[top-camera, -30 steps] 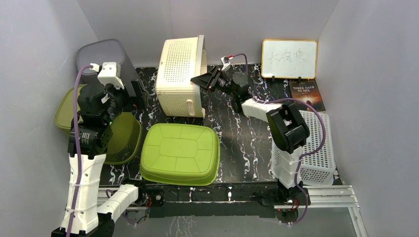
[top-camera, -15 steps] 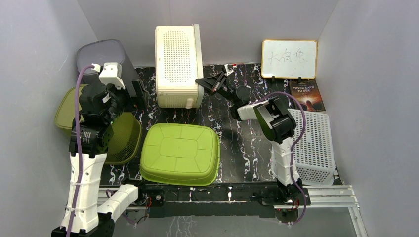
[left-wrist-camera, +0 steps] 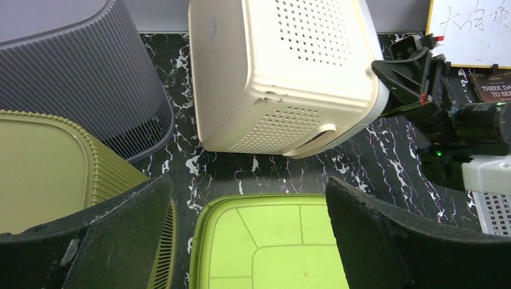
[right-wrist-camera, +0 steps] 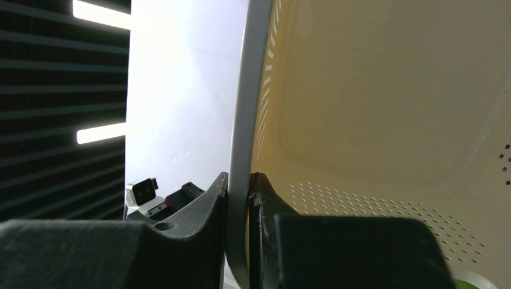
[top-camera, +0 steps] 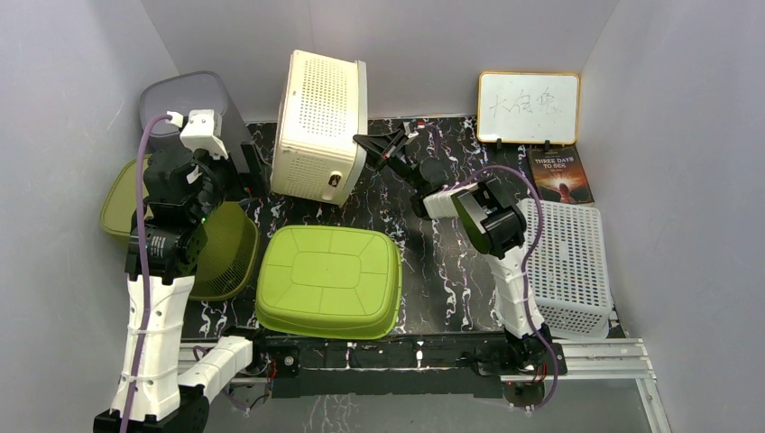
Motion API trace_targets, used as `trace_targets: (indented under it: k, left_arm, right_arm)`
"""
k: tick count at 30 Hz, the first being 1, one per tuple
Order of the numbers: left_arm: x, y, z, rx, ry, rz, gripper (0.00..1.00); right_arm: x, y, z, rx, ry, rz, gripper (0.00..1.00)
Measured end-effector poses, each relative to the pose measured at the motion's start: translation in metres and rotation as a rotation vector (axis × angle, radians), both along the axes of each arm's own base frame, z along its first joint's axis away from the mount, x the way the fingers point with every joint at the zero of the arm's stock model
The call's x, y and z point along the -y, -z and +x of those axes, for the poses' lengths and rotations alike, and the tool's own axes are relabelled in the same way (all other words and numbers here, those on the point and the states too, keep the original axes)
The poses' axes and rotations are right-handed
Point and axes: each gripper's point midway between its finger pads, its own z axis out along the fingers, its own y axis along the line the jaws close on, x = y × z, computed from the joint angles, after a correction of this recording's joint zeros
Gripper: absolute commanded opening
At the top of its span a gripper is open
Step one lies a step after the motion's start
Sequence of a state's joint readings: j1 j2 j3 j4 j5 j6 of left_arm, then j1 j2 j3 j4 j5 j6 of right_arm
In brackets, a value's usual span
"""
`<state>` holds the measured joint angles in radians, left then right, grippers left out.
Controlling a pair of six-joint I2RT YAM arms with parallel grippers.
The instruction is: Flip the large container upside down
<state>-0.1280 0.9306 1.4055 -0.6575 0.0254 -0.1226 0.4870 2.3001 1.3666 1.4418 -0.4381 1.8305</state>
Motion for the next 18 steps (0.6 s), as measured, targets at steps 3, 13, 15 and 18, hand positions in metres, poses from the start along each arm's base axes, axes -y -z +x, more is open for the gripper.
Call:
trace_targets:
  k: [3,13,15,18]
  left_arm:
    - [0.0,-0.001,0.0,0.001,0.0,0.0,0.98]
    - [-0.002,-0.008,-0.004,0.016,-0.003,0.015,0.98]
    - [-0.003,-0.007,-0.005,0.012,-0.004,0.019,0.98]
    - [-0.003,-0.007,-0.005,0.011,-0.004,0.019,0.98]
  right_arm:
    - [-0.007,-0.001,0.003,-0.019,0.014,0.03,0.0]
    - [-0.011,0.014,0.014,-0.064,0.056,0.062,0.0]
    - [-0.002,0.02,0.013,-0.076,0.068,0.056,0.0]
    - [0.016,0.031,0.015,-0.104,0.088,0.034,0.07]
